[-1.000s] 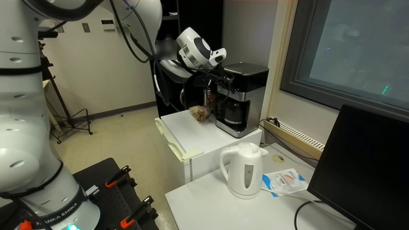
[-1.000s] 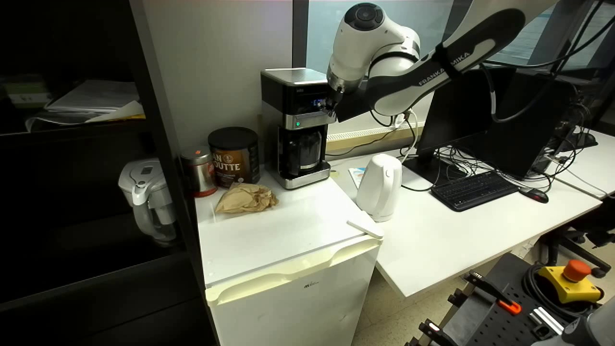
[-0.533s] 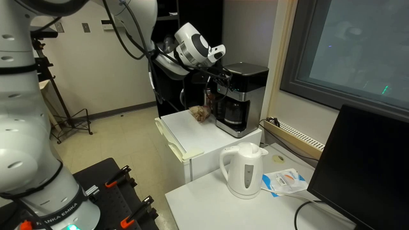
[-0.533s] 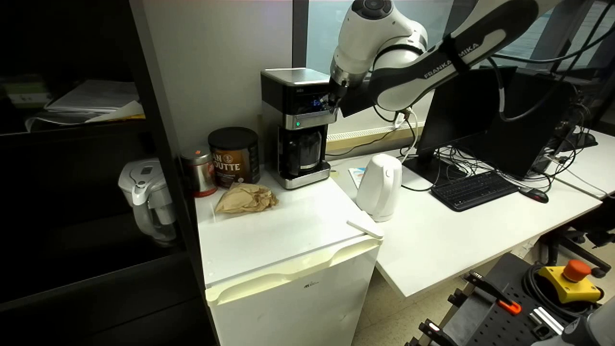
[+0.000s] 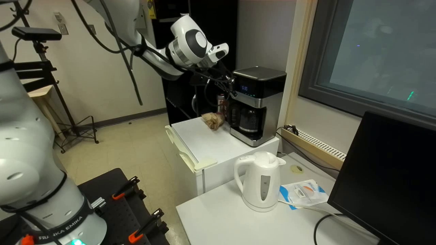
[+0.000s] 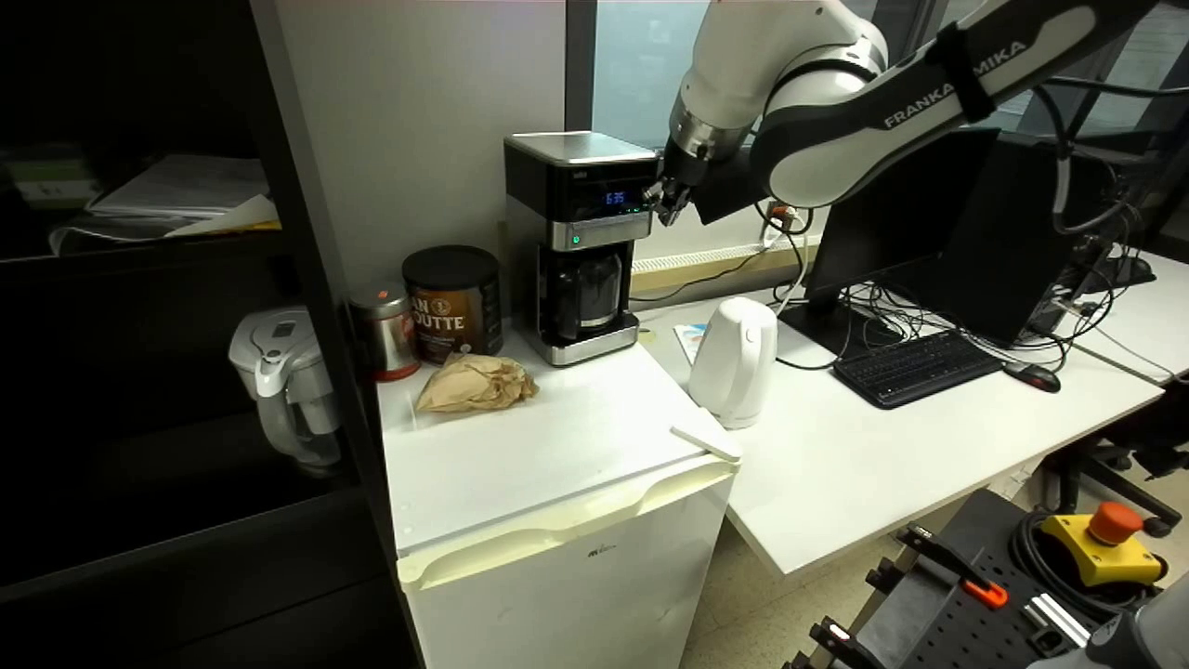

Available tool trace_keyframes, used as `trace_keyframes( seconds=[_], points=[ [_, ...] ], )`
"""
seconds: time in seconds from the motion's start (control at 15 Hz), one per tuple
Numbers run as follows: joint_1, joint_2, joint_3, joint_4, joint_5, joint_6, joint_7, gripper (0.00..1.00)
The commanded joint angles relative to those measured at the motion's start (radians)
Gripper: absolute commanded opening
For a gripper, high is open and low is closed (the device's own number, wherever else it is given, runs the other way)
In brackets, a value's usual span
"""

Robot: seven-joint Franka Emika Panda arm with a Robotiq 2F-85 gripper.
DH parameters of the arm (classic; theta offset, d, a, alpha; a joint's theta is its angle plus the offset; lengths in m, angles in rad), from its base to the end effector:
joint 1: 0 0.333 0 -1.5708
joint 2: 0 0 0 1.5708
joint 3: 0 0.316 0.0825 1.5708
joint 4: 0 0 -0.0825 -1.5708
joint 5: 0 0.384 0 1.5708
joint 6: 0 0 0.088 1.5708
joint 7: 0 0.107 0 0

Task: Press a button on the coffee maker

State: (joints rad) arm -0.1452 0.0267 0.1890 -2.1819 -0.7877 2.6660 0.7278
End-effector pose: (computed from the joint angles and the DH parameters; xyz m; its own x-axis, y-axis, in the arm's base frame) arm 0.5681 0.0452 0.4206 0.8332 0.0348 0.5518 -0.1366 -0.9541 0.2665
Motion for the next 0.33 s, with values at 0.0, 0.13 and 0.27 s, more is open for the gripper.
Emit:
trace_keyframes(
  seconds=[0.0,0.13,0.27],
  points=[
    [0.007,-0.138,0.008,-0.143,0.083,0.0,-0.058,0.0],
    [0.02,-0.193,0.008,-0.2,0.116,-0.006,-0.07,0.0],
    [0.036,-0.251,0.01,-0.259,0.137,-0.014,-0.065,0.0]
  ],
)
